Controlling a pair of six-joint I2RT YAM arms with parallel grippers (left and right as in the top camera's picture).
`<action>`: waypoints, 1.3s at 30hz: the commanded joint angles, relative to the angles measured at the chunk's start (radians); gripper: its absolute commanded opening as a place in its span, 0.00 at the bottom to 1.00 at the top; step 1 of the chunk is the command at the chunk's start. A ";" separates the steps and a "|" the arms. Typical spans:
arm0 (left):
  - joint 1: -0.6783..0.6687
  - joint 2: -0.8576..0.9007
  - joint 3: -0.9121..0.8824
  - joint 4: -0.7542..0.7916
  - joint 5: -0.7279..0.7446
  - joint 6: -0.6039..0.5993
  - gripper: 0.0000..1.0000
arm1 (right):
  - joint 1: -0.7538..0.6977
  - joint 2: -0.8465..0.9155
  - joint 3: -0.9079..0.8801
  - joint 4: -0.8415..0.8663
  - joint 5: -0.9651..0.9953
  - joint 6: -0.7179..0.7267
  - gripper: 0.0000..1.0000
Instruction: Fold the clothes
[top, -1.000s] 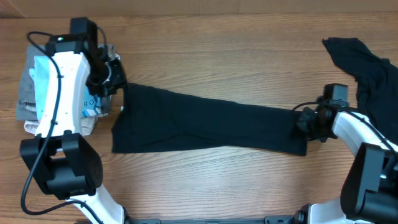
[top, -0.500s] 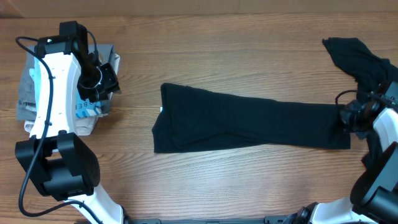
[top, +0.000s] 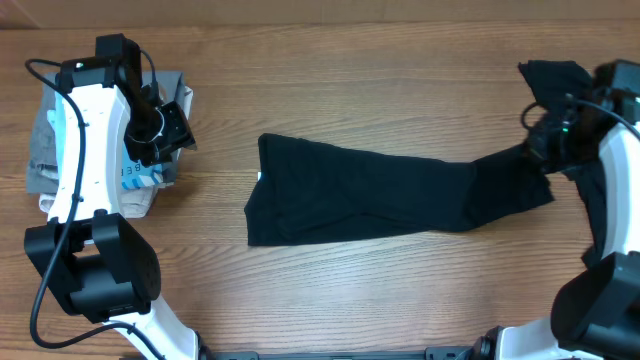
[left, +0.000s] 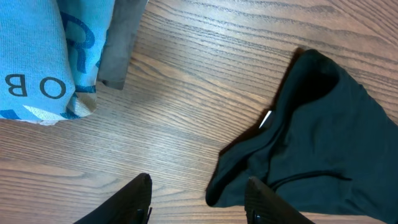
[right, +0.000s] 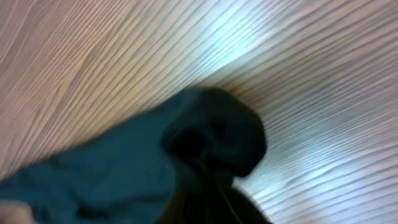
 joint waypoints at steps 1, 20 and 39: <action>-0.007 -0.001 0.023 0.005 -0.006 0.011 0.52 | 0.070 -0.023 0.024 -0.042 -0.104 -0.010 0.04; -0.007 -0.001 0.023 0.003 -0.006 0.011 0.60 | 0.509 0.015 -0.031 0.180 -0.150 0.172 0.04; -0.007 -0.001 0.023 0.003 -0.007 0.011 0.62 | 0.753 0.239 -0.114 0.544 -0.147 0.303 0.17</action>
